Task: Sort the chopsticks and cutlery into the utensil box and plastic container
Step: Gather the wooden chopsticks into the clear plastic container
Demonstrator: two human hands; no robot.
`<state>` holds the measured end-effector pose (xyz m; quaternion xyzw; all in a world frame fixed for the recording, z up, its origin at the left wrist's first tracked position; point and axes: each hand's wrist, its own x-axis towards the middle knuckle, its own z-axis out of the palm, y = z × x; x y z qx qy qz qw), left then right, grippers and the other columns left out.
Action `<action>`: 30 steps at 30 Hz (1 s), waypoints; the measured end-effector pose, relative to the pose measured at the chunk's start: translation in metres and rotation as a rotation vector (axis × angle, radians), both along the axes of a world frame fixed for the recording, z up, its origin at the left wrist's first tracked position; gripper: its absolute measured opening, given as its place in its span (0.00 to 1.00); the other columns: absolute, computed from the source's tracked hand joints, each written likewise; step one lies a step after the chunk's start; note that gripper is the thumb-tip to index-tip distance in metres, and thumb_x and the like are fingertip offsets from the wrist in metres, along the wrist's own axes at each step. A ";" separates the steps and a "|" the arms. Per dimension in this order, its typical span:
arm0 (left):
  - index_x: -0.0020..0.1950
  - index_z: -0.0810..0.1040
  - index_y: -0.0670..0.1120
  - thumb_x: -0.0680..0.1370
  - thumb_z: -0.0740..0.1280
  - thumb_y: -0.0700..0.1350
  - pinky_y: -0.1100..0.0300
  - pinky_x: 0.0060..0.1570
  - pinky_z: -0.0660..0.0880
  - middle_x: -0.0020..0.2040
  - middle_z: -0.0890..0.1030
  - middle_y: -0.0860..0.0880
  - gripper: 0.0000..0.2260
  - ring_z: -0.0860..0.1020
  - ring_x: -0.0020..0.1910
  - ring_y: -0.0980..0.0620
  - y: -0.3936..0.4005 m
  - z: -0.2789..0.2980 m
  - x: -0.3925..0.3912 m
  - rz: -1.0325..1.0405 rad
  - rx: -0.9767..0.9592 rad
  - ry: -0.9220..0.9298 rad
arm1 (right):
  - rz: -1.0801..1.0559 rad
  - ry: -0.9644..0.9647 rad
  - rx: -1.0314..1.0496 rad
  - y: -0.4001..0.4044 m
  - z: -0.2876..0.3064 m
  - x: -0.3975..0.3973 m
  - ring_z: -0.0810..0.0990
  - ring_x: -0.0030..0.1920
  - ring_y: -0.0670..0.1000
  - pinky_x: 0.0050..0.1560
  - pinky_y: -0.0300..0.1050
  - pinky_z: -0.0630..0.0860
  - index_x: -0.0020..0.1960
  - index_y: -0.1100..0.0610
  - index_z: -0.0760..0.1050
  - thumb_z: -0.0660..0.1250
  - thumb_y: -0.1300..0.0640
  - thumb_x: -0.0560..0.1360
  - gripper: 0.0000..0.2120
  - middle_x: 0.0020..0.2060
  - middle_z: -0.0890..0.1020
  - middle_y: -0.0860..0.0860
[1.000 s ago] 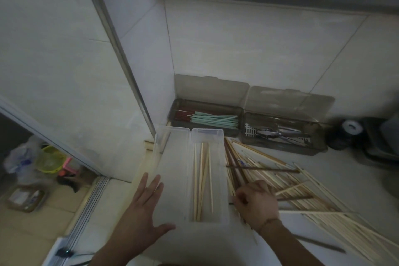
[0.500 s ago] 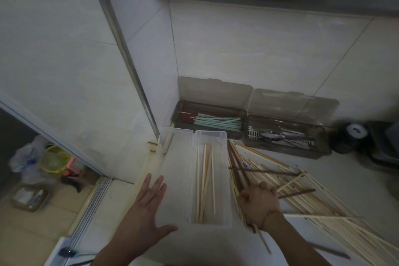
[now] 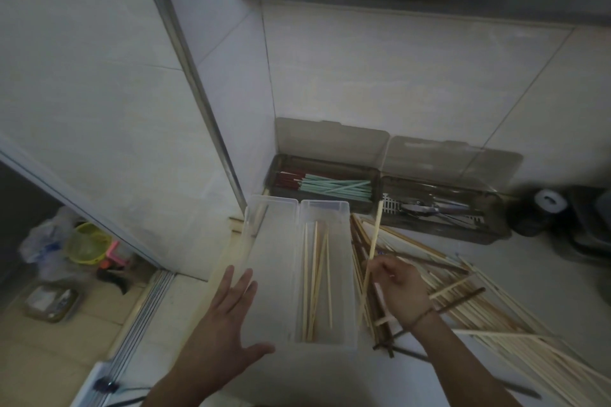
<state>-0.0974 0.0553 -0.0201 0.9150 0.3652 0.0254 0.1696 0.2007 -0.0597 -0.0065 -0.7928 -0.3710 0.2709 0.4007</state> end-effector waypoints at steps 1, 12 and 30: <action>0.77 0.63 0.46 0.65 0.65 0.74 0.57 0.71 0.55 0.79 0.49 0.58 0.48 0.37 0.77 0.56 -0.001 -0.001 0.000 0.006 -0.009 -0.001 | -0.022 -0.004 0.053 0.005 0.004 0.000 0.79 0.34 0.47 0.40 0.49 0.77 0.37 0.48 0.78 0.61 0.50 0.78 0.13 0.32 0.81 0.46; 0.75 0.66 0.45 0.65 0.61 0.76 0.54 0.71 0.60 0.79 0.53 0.55 0.48 0.41 0.78 0.53 -0.001 0.000 0.001 -0.026 0.016 0.019 | 0.194 -0.059 0.043 0.057 0.024 -0.045 0.78 0.36 0.51 0.42 0.52 0.80 0.58 0.46 0.71 0.56 0.64 0.78 0.16 0.39 0.79 0.53; 0.76 0.64 0.46 0.64 0.60 0.77 0.54 0.71 0.56 0.79 0.51 0.56 0.49 0.39 0.78 0.54 -0.002 -0.001 -0.001 0.002 0.026 0.021 | 0.041 -0.565 0.081 0.027 0.005 -0.043 0.77 0.41 0.52 0.39 0.42 0.73 0.42 0.52 0.76 0.63 0.59 0.72 0.05 0.39 0.79 0.50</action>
